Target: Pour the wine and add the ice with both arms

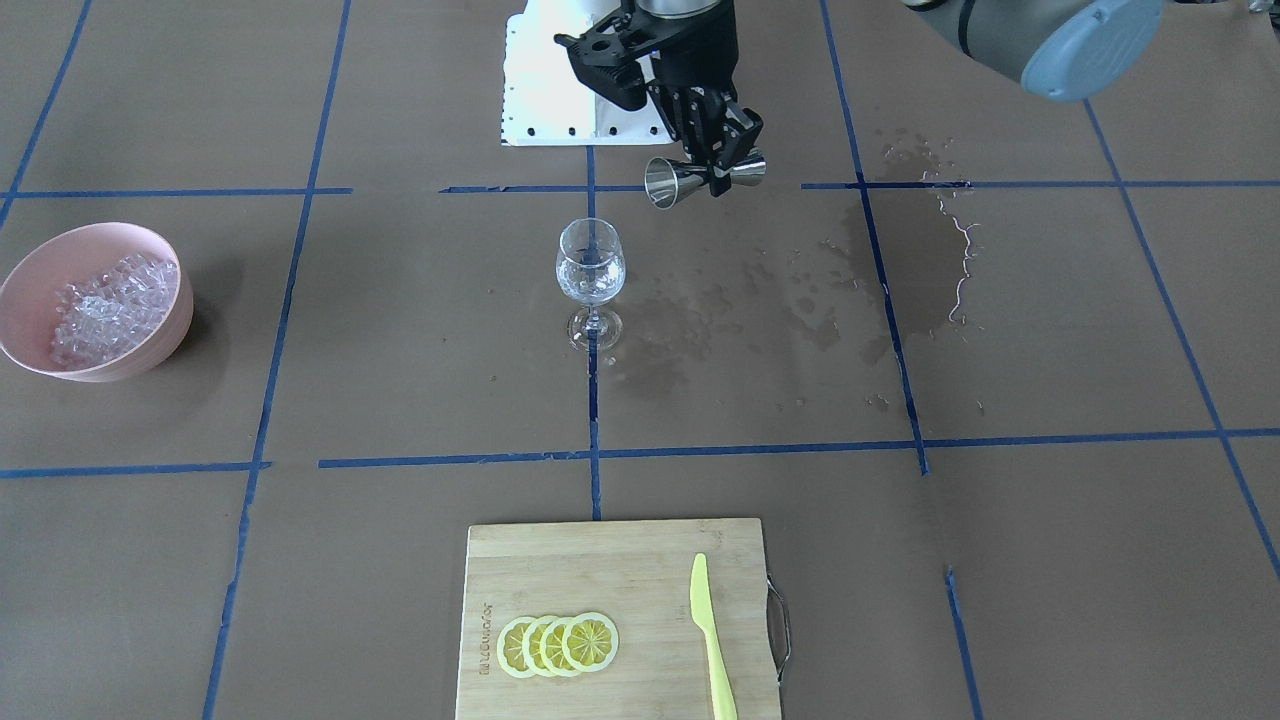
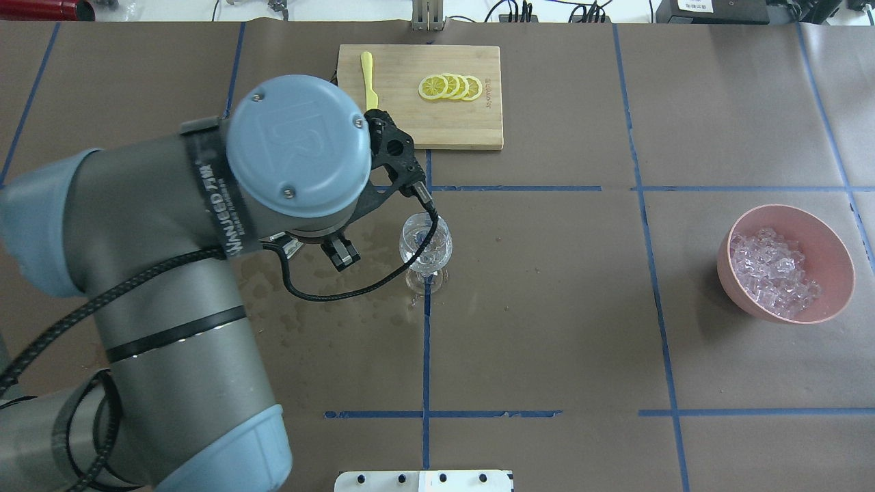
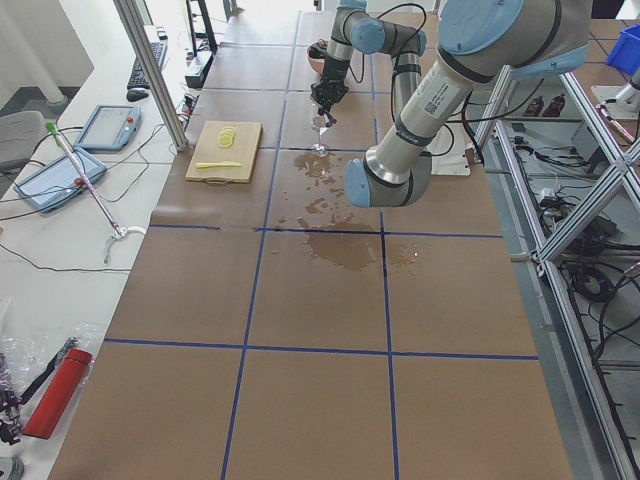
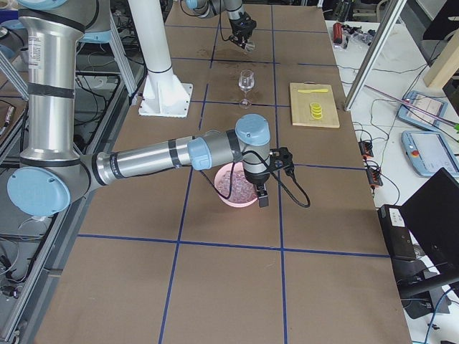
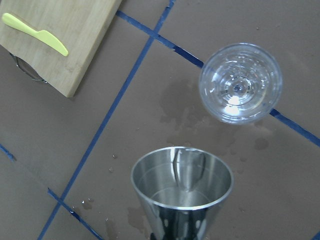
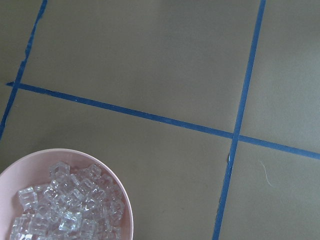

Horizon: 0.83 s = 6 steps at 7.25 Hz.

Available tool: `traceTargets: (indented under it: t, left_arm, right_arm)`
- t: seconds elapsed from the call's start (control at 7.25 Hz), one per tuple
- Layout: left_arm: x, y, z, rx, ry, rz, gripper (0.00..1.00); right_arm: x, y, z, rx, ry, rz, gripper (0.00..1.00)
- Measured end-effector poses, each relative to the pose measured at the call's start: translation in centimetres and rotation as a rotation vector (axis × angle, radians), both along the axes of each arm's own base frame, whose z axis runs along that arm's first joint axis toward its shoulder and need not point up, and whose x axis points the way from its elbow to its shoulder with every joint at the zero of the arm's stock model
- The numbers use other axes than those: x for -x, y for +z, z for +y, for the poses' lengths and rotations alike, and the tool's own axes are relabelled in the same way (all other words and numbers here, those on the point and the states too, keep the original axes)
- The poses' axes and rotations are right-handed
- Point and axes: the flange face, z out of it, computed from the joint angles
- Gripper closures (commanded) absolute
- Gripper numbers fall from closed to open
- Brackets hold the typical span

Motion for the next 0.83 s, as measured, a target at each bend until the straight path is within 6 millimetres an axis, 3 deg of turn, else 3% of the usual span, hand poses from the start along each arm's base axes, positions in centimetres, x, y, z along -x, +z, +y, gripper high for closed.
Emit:
traceTargets:
  t: [0.28,0.83]
  left_arm:
    - [3.8,3.8,-1.2,-0.079,-0.047,0.068,1.00]
    - [8.5,13.4,-0.3,-0.120,-0.233,0.348,1.00]
  right_arm:
    - [0.0,-0.1,0.0,-0.002,-0.001,0.000,0.00]
    - [0.0,-0.2,0.0,-0.005,-0.001,-0.001,0.00]
